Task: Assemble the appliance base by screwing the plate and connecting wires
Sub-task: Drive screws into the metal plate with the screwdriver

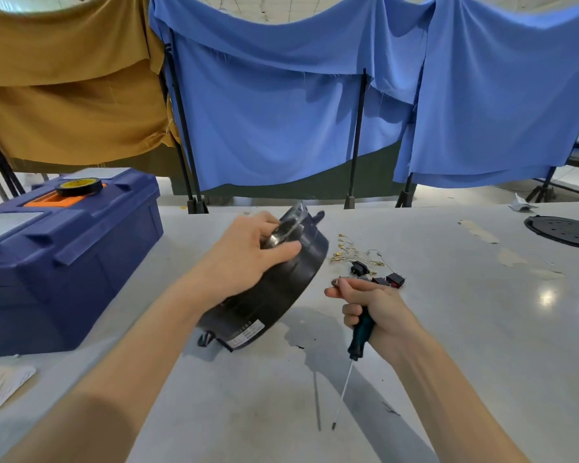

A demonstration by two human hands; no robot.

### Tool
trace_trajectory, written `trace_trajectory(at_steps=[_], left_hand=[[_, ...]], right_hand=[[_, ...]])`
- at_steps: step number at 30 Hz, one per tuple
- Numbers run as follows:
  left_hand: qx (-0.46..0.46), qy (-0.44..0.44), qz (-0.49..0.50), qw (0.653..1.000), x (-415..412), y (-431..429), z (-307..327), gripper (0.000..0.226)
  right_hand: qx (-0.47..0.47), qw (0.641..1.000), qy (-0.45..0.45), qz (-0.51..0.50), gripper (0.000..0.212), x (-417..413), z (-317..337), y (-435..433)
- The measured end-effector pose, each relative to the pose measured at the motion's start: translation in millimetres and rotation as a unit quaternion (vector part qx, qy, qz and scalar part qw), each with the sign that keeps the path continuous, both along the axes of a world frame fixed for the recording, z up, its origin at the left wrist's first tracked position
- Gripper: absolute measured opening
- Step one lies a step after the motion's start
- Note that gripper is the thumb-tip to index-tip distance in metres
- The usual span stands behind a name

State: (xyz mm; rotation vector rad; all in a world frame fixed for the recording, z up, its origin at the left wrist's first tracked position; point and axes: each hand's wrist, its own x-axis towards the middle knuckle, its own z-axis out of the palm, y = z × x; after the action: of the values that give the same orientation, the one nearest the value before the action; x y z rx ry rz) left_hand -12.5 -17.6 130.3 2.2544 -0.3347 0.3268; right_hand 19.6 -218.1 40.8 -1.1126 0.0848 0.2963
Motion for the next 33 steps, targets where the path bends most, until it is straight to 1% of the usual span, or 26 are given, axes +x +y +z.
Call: trace_trajectory(at_steps=[2,5,6,8,13,15,17,20,24,28,33], left_hand=[[-0.106,0.013,0.004,0.994,-1,5,3,0.012],[-0.267,0.049,-0.009,0.962,-5,12,5,0.008],[-0.304,0.053,-0.014,0.951,-5,14,4,0.009],[-0.343,0.053,-0.017,0.938,-6,18,4,0.012],[-0.379,0.056,-0.023,0.923,-8,25,2,0.017],[-0.385,0.055,-0.025,0.921,-8,25,2,0.019],[-0.381,0.059,-0.026,0.922,-8,25,2,0.021],[-0.368,0.063,-0.027,0.927,-8,25,1,0.022],[-0.382,0.072,-0.028,0.921,-9,24,2,0.018],[-0.384,0.081,-0.037,0.919,-10,24,2,0.016],[-0.391,0.079,-0.03,0.917,-10,23,2,0.012]], right_hand=[[0.031,0.999,-0.025,-0.005,0.008,-2,7,5],[0.047,0.996,-0.072,-0.018,0.004,-4,20,9],[0.046,0.995,-0.084,-0.021,0.004,-4,26,10],[0.041,0.993,-0.106,-0.024,0.006,-6,36,12],[0.034,0.987,-0.153,-0.043,0.006,-9,60,25],[0.035,0.984,-0.165,-0.055,0.002,-10,67,33],[0.036,0.982,-0.172,-0.064,0.005,-11,72,41],[0.04,0.982,-0.165,-0.078,0.009,-12,75,50],[0.015,0.982,-0.155,-0.107,0.007,-12,73,56],[0.014,0.98,-0.152,-0.126,0.007,-10,71,60],[0.032,0.985,-0.127,-0.116,0.003,-10,71,62]])
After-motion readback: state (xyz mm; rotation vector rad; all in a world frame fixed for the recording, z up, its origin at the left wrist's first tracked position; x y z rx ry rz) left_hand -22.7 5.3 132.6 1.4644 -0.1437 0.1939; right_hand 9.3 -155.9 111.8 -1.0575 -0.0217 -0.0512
